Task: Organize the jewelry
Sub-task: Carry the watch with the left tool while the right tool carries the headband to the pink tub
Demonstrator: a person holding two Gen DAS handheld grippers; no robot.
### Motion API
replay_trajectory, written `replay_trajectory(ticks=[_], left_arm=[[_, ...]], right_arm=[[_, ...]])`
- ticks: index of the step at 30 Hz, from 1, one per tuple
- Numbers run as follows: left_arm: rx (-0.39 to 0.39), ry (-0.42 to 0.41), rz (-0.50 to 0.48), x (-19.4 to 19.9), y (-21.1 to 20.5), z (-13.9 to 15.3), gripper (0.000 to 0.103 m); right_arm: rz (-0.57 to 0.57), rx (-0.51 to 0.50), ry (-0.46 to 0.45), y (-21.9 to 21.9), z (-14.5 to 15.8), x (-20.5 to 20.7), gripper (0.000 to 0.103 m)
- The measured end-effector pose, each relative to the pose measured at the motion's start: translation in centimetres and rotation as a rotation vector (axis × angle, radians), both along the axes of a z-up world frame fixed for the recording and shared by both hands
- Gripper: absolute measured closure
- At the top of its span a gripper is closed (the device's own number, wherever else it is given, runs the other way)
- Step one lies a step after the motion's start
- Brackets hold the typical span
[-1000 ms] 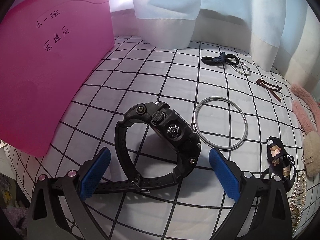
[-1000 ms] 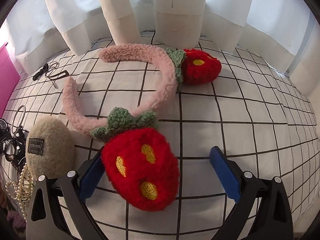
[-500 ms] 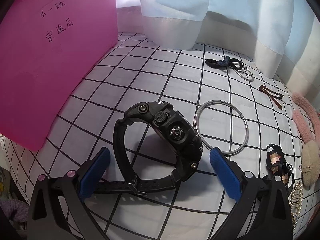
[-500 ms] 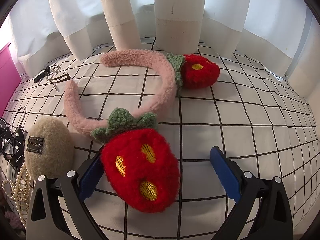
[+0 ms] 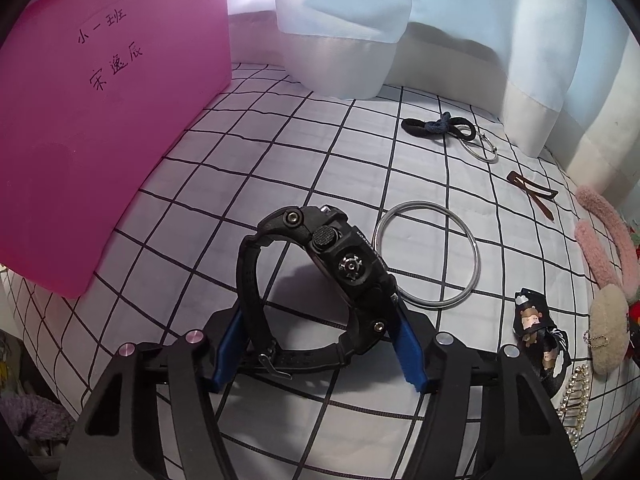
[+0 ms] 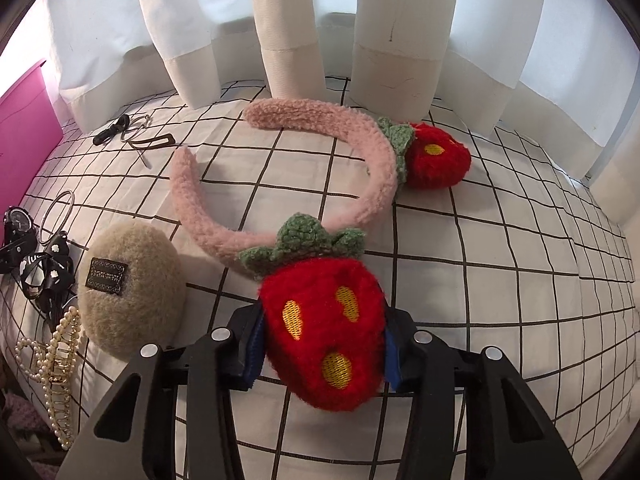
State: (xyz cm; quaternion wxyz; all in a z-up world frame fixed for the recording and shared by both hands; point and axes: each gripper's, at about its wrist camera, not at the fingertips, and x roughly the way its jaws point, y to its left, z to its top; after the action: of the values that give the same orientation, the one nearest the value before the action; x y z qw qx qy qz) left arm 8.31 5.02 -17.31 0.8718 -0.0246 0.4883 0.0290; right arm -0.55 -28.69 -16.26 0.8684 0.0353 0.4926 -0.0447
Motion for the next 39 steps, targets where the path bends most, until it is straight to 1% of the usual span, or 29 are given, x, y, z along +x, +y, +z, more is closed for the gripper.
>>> replay_trajectory(ticks=[2,7,12,15,27,34,39], left_arm=[[-0.012,0.008,0.005,-0.1,0.2,0.1,0.042],[-0.057,0.033,0.027,-1.1,0.6,0.5,0.043],[-0.057,0.027,0.028,-2.4,0.3,1.7,0.043],[-0.059,0.019,0.03,-3.0,0.0,2.8,0.043],[-0.096,-0.073,0.042,-4.8,-1.8,9.2,0.043],[-0.1,-0.143,0.057,-6.7,-2.8,13.4,0.043],[-0.093,-0.208,0.081,-8.4,-2.8,16.9,0.043]], right_arm=[[-0.004,0.015,-0.012,-0.2,0.2,-0.3,0.062],[0.003,0.063,-0.05,-0.7,1.7,-1.0,0.063],[0.002,0.123,-0.071,-1.2,3.1,-1.5,0.063],[0.014,0.134,-0.086,-1.3,4.2,-1.7,0.063],[0.09,0.192,-0.182,-2.2,10.6,-1.9,0.064],[0.194,0.211,-0.26,-1.0,14.8,-2.1,0.064],[0.286,0.248,-0.319,0.8,17.4,-1.0,0.064]])
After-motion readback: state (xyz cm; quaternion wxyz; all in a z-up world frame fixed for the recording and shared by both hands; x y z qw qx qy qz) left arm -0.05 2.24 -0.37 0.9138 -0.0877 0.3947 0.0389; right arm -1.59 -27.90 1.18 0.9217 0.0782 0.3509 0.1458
